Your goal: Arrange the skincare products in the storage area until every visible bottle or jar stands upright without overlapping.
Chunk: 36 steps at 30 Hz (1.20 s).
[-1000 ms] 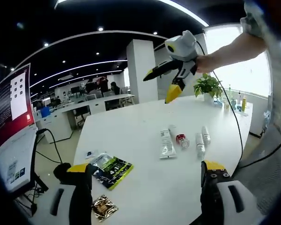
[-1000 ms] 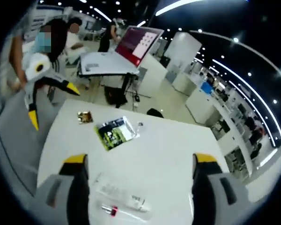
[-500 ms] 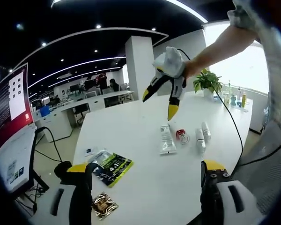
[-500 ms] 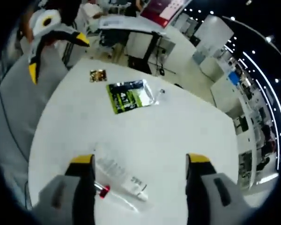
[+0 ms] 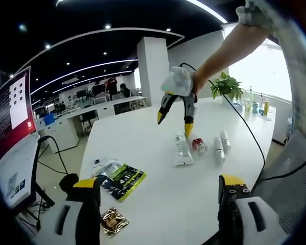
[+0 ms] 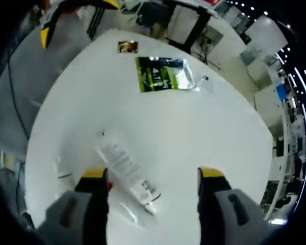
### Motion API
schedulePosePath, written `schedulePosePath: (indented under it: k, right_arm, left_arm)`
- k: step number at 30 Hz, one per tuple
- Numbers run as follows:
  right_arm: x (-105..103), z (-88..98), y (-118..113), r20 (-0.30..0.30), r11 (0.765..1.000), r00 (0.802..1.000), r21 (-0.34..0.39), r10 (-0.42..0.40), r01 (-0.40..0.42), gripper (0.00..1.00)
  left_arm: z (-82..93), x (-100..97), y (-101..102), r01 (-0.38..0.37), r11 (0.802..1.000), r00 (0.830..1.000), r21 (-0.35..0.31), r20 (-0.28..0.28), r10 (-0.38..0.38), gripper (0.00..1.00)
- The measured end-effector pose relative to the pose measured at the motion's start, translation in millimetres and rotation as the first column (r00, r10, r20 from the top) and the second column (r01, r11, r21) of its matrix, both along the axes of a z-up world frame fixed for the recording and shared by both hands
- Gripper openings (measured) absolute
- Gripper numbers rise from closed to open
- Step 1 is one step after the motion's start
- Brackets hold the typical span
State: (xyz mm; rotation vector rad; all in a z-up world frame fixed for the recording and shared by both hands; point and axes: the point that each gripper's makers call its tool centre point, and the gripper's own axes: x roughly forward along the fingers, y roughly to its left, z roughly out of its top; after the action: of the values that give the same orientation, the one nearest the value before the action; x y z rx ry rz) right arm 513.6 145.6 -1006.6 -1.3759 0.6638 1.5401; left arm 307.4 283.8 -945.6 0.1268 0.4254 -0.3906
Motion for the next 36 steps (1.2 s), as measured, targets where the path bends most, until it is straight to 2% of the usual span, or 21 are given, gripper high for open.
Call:
schedulePosePath:
  k: [3,8,14,18,26,32,36]
  right_arm:
    - [0.3,-14.4,-7.7,-0.002,0.997,0.999,-0.061,0.048,-0.048,0.69]
    - [-1.5,-30.5,-13.7,-0.015,0.988,0.995,-0.114,0.099,-0.1,0.65]
    - [3.4,-42.9,-14.7,-0.028,0.983,0.993,-0.139,0.113,-0.116,0.6]
    - [-1.0,-52.3,-19.4,-0.037,0.971,0.987,-0.178,0.157,-0.161,0.59]
    - [-5.0,-65.6,-20.7,-0.059,0.951,0.972,-0.201,0.226,-0.233,0.54]
    - [-8.5,-68.1,-22.8,-0.096,0.952,0.97,-0.195,0.222,-0.237,0.44]
    - [-10.9,-68.3,-25.6,-0.123,0.953,0.969,-0.192,0.215,-0.236,0.41]
  left_arm:
    - [-0.7,-0.2,0.3,-0.001,1.0,1.0,0.001,-0.003,0.001,0.98]
    - [-2.5,-0.2,0.9,-0.003,1.0,1.0,0.007,-0.01,0.003,0.98]
    - [-4.5,-0.2,1.9,-0.007,1.0,1.0,0.009,-0.019,0.007,0.98]
    - [-6.7,-0.8,2.3,-0.006,1.0,1.0,0.016,-0.03,0.007,0.97]
    - [-9.6,-0.3,4.6,-0.012,1.0,0.999,0.019,-0.043,0.013,0.96]
    - [-11.6,-1.0,4.4,-0.01,1.0,0.999,0.026,-0.052,0.011,0.95]
    - [-12.7,-1.5,4.7,-0.009,0.999,0.998,0.032,-0.057,0.011,0.94]
